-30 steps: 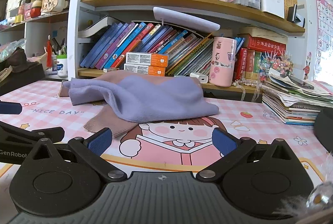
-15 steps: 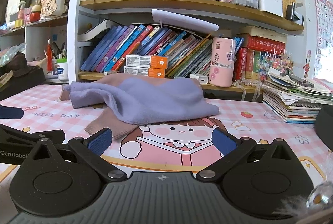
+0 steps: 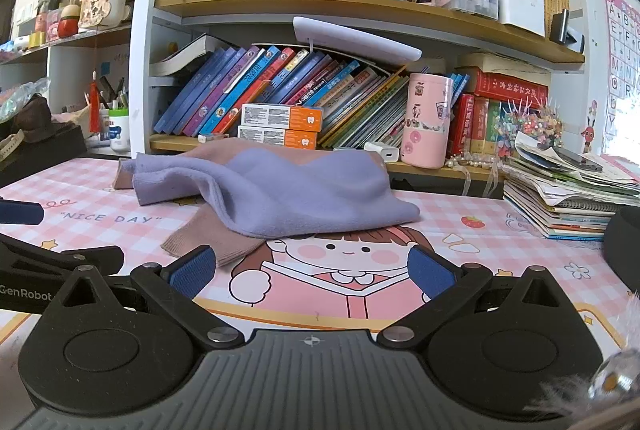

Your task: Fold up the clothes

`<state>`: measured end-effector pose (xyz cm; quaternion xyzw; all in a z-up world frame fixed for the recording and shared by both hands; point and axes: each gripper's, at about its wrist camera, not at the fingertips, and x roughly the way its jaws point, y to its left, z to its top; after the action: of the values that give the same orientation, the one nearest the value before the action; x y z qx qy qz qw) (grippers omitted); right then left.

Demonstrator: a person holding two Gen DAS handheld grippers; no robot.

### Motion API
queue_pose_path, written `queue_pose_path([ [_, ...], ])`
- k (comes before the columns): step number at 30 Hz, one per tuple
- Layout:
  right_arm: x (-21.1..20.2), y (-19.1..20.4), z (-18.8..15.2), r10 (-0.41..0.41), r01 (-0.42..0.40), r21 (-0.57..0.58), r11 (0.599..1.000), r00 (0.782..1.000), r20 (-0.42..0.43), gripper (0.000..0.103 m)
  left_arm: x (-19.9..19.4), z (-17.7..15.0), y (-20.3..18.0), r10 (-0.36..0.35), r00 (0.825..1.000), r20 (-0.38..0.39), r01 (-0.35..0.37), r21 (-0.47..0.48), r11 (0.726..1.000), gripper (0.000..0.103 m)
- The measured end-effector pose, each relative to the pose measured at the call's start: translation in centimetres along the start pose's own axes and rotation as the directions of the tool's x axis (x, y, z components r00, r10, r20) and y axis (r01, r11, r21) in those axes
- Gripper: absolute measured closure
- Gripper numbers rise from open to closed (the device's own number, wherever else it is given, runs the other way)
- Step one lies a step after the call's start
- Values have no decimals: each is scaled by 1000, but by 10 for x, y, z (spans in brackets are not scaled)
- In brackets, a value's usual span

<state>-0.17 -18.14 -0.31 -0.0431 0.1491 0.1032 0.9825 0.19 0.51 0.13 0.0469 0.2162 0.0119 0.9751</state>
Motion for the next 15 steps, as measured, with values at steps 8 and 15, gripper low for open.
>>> queue_pose_path([
  [8, 1, 0, 0, 0, 0, -5, 1000, 1000, -6, 0, 0, 0, 3, 1, 1000, -3, -1, -16, 1000, 0],
  [15, 1, 1, 0, 1, -1, -9, 1000, 1000, -8, 0, 0, 0, 4, 0, 1000, 1, 0, -21, 1000, 0],
])
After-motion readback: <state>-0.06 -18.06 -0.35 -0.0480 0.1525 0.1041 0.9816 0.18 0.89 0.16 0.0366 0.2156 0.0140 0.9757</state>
